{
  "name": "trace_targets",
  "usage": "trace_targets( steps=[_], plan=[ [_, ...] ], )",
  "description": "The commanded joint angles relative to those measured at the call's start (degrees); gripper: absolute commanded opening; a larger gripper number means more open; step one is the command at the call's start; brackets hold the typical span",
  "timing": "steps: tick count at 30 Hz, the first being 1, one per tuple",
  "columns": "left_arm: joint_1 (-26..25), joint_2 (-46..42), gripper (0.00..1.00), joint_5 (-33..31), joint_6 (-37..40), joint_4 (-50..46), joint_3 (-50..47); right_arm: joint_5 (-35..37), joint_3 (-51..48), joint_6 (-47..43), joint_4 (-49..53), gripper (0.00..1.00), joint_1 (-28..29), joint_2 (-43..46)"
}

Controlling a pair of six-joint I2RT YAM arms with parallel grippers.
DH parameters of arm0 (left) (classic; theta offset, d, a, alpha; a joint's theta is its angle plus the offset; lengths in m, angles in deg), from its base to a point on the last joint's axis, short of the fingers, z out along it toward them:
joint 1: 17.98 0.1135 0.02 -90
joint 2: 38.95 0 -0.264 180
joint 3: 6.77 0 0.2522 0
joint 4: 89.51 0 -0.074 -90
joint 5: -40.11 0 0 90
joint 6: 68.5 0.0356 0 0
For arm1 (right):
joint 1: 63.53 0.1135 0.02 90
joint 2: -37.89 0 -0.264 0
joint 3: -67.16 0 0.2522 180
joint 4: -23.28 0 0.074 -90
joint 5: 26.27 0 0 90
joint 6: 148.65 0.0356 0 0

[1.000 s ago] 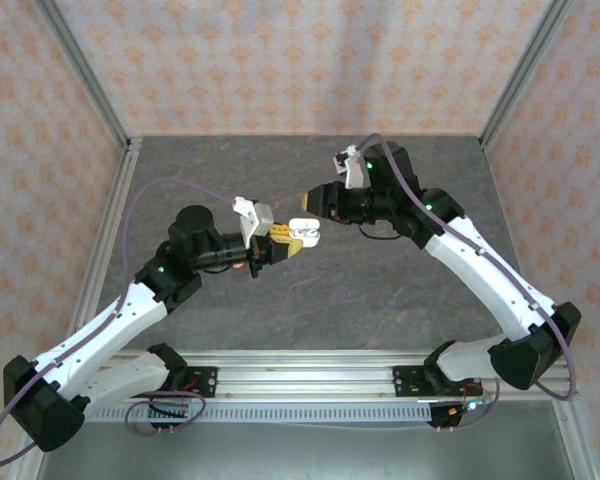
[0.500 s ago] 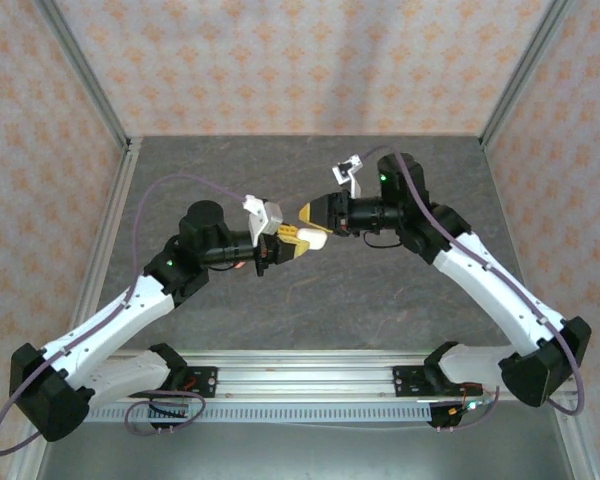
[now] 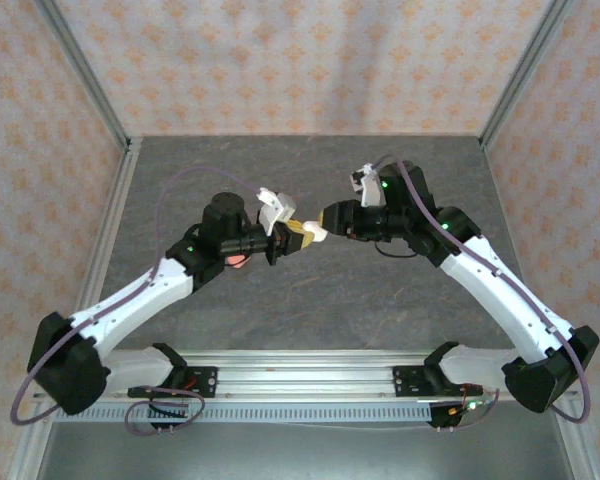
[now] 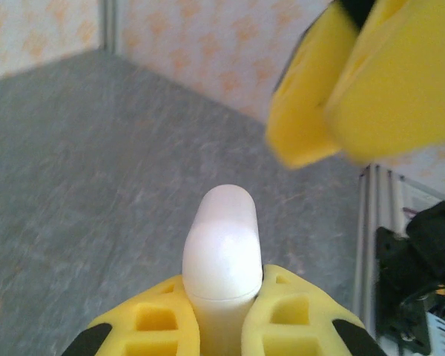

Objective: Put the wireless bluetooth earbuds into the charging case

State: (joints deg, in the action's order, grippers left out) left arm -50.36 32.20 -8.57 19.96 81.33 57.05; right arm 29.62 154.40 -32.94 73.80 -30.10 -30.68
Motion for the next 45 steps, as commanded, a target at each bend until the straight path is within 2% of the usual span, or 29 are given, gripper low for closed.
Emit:
trace_targets(
  steps=[1,4,10,11,14,16,18,21,22,26,29,34,40,43,45],
  plan=[
    [1.02,6.17,0.00,-4.14,-2.47,-0.62,-1.15,17.39,-3.83,-3.67,4.62,0.47,-1.75,2.46],
    [1.10,13.91,0.00,-5.00,-4.61,-1.97,-0.16,26.83,-10.10,-3.75,2.26,0.57,-3.84,5.19],
    [1.10,24.24,0.20,-8.12,-9.36,0.28,0.65,45.41,-23.46,-7.56,-6.29,0.81,-6.48,12.56],
    [1.15,25.18,0.25,-9.38,-9.63,0.17,0.90,48.80,-25.36,-8.76,-7.50,0.91,-6.63,13.31],
    [1.27,25.96,0.41,-13.58,-9.73,-0.73,1.46,57.26,-29.04,-11.40,-9.87,1.00,-8.07,13.66],
    [1.21,24.92,0.51,-16.31,-8.82,-2.89,2.22,58.49,-30.21,-12.45,-10.61,0.99,-10.68,13.02],
    [1.35,23.14,0.67,-19.07,-7.04,-5.79,3.29,58.93,-31.41,-13.11,-12.10,0.99,-13.55,12.22],
    [2.49,19.50,0.96,-24.26,-4.23,-11.37,5.22,60.60,-35.68,-18.43,-20.26,0.99,-16.13,11.99],
    [3.08,17.91,1.00,-25.73,-3.11,-13.13,5.75,61.95,-37.70,-20.58,-24.28,0.99,-16.60,12.06],
    [8.38,11.04,1.00,-33.24,-0.28,-18.03,6.05,63.24,-44.90,-26.12,-39.44,0.99,-18.37,12.00],
    [13.28,5.60,1.00,-39.87,1.12,-17.08,2.91,62.00,-49.63,-27.31,-50.33,0.99,-19.63,11.46],
    [20.34,-3.26,1.00,-52.25,5.21,-2.66,-10.87,58.51,-55.62,-26.93,-67.63,0.99,-22.71,7.36],
    [28.53,-6.25,1.00,-50.73,4.01,13.82,-23.87,55.41,-58.62,-25.88,-84.20,0.99,-25.92,-3.81],
    [30.97,-3.67,1.00,-48.00,2.97,24.00,-27.77,53.08,-59.01,-28.42,-92.82,1.00,-26.66,-9.12],
    [31.67,-0.42,1.00,-46.43,2.77,28.94,-28.80,50.01,-58.53,-27.43,-94.22,1.00,-28.32,-12.51]
  ],
)
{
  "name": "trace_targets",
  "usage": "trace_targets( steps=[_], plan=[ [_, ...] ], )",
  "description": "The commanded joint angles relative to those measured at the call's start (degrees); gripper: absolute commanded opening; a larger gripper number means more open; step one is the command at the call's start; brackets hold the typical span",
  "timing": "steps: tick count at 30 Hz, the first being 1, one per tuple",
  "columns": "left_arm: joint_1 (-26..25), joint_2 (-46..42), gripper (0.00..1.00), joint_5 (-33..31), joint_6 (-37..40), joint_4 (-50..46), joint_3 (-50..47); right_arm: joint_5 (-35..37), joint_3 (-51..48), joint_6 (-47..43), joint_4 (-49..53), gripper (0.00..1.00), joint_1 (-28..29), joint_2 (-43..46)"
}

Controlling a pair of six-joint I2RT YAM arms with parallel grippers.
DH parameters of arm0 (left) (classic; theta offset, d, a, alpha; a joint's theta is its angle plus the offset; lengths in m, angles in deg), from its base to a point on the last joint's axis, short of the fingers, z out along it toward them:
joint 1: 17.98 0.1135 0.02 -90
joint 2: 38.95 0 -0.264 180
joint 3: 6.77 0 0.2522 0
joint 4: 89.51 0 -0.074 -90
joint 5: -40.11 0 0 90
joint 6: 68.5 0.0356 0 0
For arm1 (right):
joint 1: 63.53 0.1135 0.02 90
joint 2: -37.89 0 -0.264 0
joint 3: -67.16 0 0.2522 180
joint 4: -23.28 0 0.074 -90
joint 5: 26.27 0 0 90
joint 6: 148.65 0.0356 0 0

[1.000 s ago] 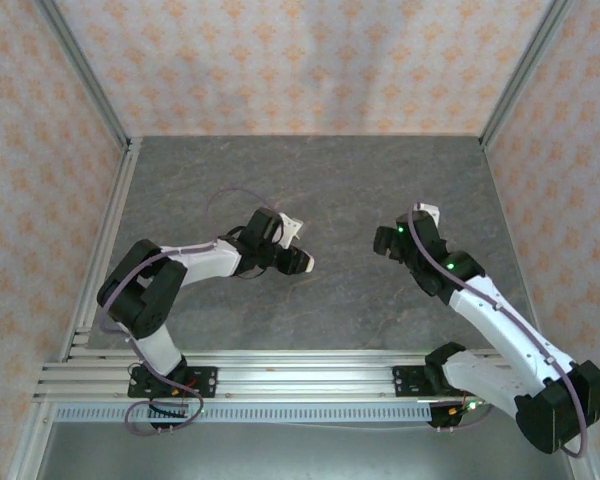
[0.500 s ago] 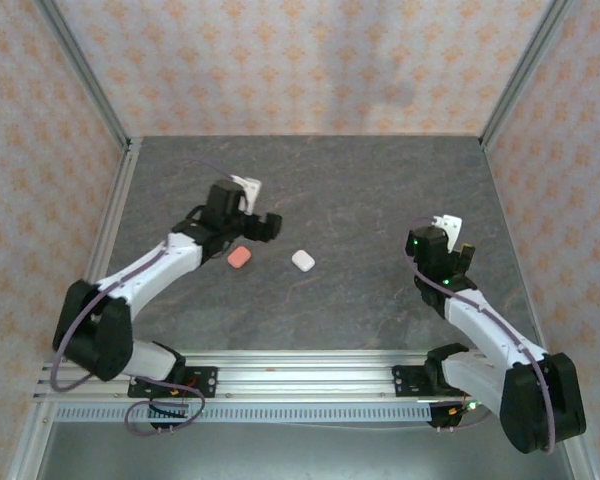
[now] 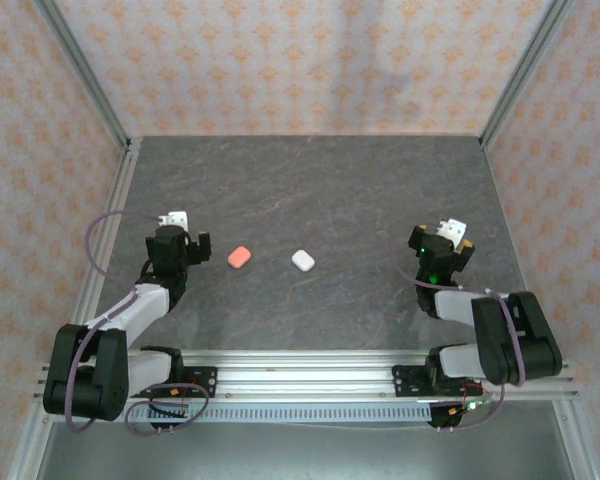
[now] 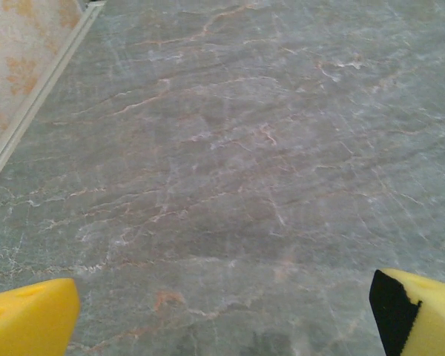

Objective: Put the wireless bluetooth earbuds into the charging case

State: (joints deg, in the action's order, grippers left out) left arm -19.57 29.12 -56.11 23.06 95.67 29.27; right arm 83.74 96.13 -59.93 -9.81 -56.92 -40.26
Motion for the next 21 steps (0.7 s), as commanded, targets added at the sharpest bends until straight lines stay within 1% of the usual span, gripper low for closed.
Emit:
trace_targets(
  steps=[1,2,3,4,5,7,8,9,10,11,12,19,21],
  plan=[
    [1.01,4.52,1.00,1.91,-0.48,16.82,-1.27,-5.33,-0.48,0.11,-13.04,1.00,-2.22,-5.50],
    [1.14,6.15,1.00,2.86,-0.77,17.41,-0.75,-5.67,-0.98,0.04,-17.04,1.00,-2.47,-8.31],
    [1.22,6.90,1.00,3.73,-0.96,15.63,0.84,-5.77,-1.26,0.07,-19.39,1.00,-2.48,-10.45],
    [1.22,8.43,1.00,4.44,-1.69,17.47,1.27,-5.48,-1.31,-0.42,-22.55,0.99,-2.48,-12.34],
    [1.25,10.13,1.00,5.57,-1.63,19.86,1.17,-5.44,-0.72,-0.21,-20.53,0.99,-2.48,-11.52],
    [1.27,14.24,1.00,6.48,-1.39,21.19,2.04,-4.10,3.12,1.34,-9.04,1.00,-2.82,-9.04],
    [1.25,16.55,1.00,6.83,-1.27,22.75,2.18,-4.35,5.10,1.75,-6.46,1.00,-3.37,-9.92],
    [1.09,18.13,1.00,6.63,-0.82,25.16,1.90,-4.10,6.28,1.27,-5.90,0.99,-3.28,-10.73],
    [0.98,17.37,1.00,6.75,-0.94,23.08,1.97,-4.28,5.95,1.12,-6.35,0.99,-3.10,-10.72],
    [0.97,17.83,1.00,6.50,-0.80,24.62,1.86,-4.51,5.98,1.05,-5.76,0.99,-3.10,-10.40],
    [0.98,17.59,1.00,6.56,-0.93,23.41,1.98,-4.63,6.04,0.99,-5.86,0.99,-3.10,-10.47],
    [0.19,17.70,1.00,5.04,-0.46,23.48,2.24,-4.87,5.98,0.93,-6.07,0.99,-3.11,-10.53],
    [0.02,17.68,1.00,4.82,-0.42,23.39,2.24,-5.98,6.11,0.28,-5.99,0.99,-3.09,-10.75]
  ],
)
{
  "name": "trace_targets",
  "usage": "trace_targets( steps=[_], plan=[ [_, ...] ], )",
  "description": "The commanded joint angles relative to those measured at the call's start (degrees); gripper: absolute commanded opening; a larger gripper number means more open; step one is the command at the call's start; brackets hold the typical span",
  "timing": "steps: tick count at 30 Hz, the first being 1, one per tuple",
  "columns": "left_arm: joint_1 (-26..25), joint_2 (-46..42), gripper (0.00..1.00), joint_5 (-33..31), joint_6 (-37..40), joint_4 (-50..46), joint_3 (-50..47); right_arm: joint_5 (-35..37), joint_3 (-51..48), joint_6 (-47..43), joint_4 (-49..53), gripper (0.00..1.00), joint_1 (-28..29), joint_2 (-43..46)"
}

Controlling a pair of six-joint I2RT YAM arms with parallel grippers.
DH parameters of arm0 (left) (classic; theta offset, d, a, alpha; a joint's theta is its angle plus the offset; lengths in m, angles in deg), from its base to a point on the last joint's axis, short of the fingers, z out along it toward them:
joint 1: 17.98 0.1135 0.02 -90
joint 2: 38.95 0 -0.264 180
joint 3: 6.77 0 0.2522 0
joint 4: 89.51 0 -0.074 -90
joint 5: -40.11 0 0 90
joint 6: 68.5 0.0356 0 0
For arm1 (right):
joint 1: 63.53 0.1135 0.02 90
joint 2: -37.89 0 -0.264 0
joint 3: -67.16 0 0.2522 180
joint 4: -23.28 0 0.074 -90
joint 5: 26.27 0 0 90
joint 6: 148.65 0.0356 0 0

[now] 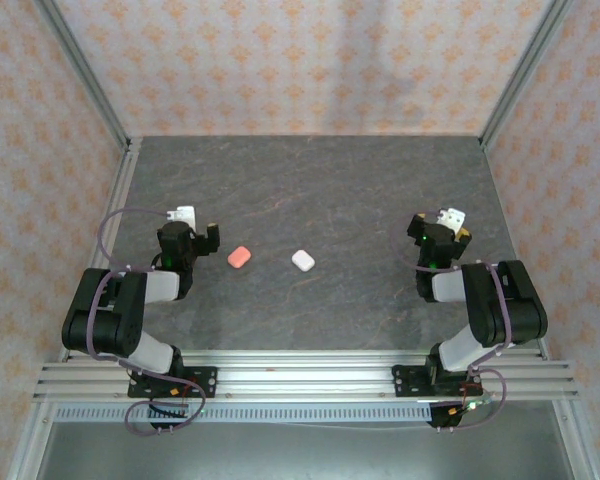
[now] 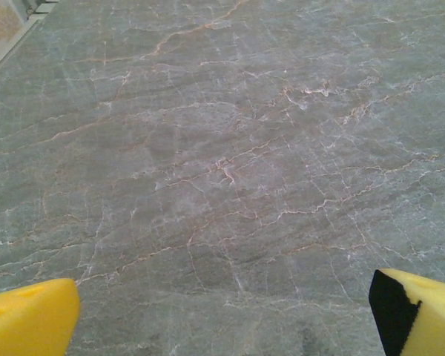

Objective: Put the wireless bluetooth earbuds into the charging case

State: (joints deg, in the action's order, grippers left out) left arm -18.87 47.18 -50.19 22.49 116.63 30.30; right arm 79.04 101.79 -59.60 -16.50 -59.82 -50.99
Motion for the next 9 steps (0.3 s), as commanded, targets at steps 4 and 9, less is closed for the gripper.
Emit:
trace_targets(
  steps=[4,9],
  plan=[
    [-1.11,-0.34,1.00,-1.96,0.32,2.41,1.19,-1.60,1.02,-0.11,1.74,0.99,-0.10,-0.14],
    [-1.13,-0.35,1.00,-1.99,0.26,2.43,1.21,-1.69,0.67,-0.19,1.09,0.99,-0.08,0.03]
  ],
)
